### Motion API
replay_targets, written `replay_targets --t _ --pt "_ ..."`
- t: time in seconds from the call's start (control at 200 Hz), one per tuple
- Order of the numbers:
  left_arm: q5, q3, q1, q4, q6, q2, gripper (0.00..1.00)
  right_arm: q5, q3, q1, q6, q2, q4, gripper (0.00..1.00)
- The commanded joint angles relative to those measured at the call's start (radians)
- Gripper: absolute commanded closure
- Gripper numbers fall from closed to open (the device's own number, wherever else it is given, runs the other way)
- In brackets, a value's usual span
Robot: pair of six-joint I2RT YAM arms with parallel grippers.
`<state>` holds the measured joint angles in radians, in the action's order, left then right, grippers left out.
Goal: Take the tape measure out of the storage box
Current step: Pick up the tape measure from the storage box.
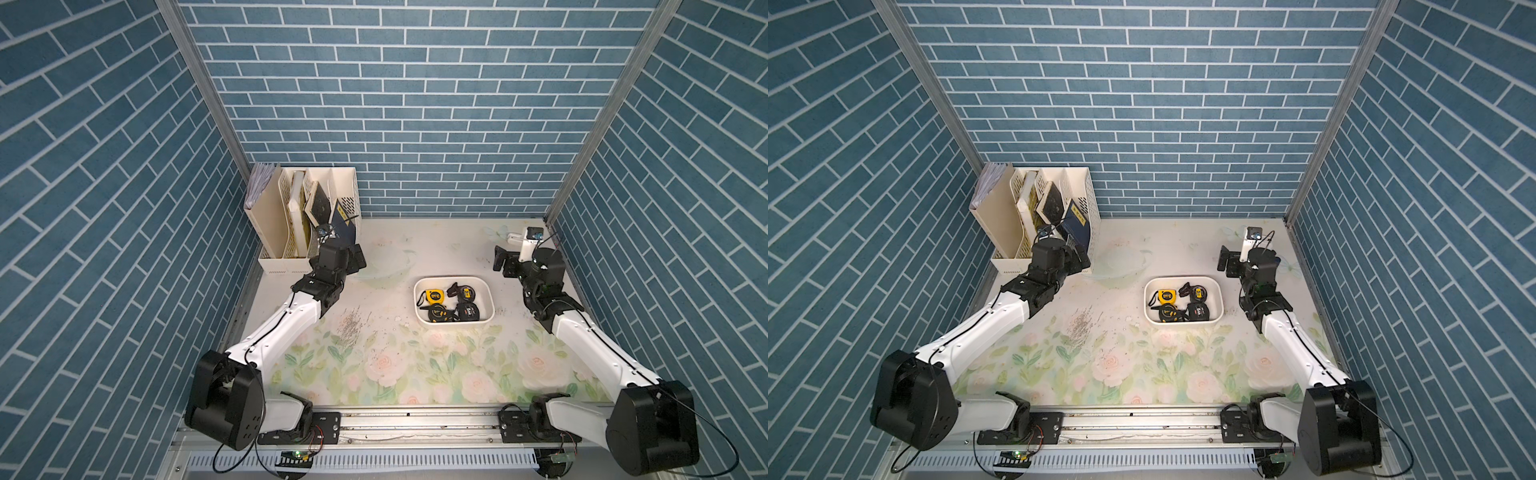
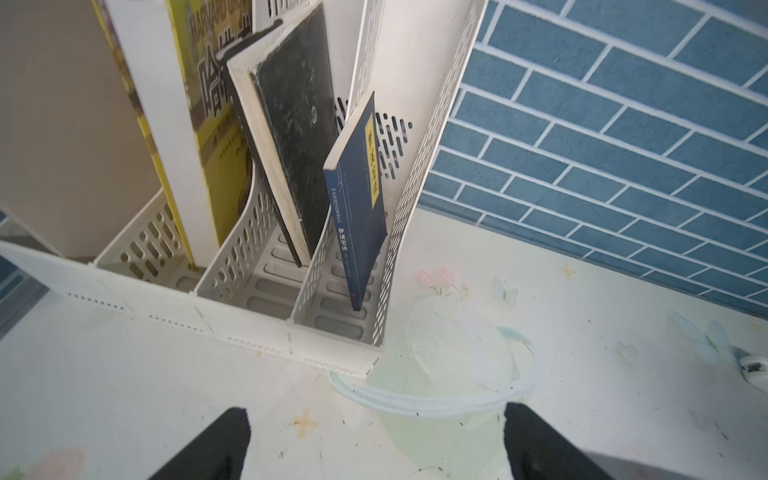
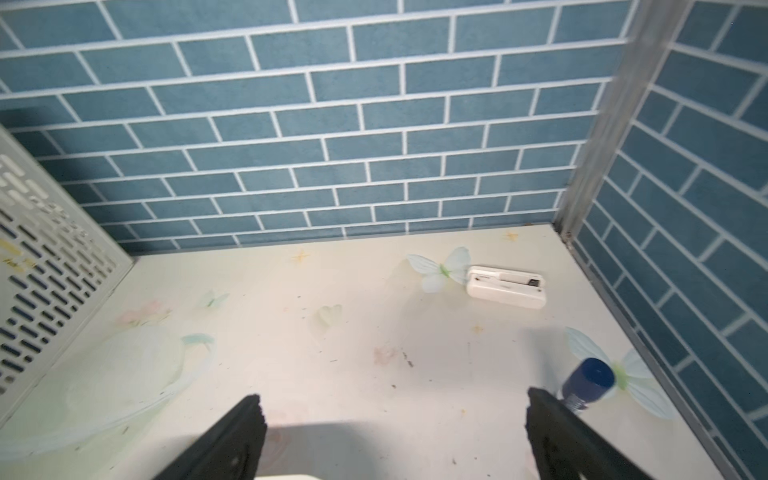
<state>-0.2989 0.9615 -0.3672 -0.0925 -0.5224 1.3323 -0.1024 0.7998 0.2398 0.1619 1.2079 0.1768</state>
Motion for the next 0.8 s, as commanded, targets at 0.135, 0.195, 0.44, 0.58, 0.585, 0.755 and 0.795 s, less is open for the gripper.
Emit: replay_targets --t 0.135,0.195,0.44,0.58,0.585,0.755,0.795 --pt "0.046 0.052 0.001 -0.147 -0.186 -0.012 0.0 -0.096 0.07 0.125 0.099 0.115 -0.258 0.0" --pt "0.048 0.076 -0.001 -0.169 -0.207 0.009 0.0 -0.116 0.068 0.162 0.135 0.125 -0.271 0.0" --pt "0.058 0.127 -0.006 -0.179 -0.237 0.06 0.0 -0.153 0.142 0.289 0.203 0.217 -0.339 0.0" --pt "0.069 0.138 -0.009 -0.176 -0.242 0.069 0.0 -0.152 0.177 0.328 0.234 0.275 -0.371 0.06" --pt "0.07 0.138 -0.009 -0.176 -0.243 0.069 0.0 -0.151 0.179 0.328 0.236 0.277 -0.37 0.06" --pt "0.087 0.138 -0.009 -0.173 -0.249 0.071 0.0 -0.153 0.204 0.344 0.269 0.312 -0.426 0.23" --pt "0.089 0.136 -0.009 -0.174 -0.251 0.071 0.0 -0.149 0.204 0.344 0.28 0.312 -0.442 0.23"
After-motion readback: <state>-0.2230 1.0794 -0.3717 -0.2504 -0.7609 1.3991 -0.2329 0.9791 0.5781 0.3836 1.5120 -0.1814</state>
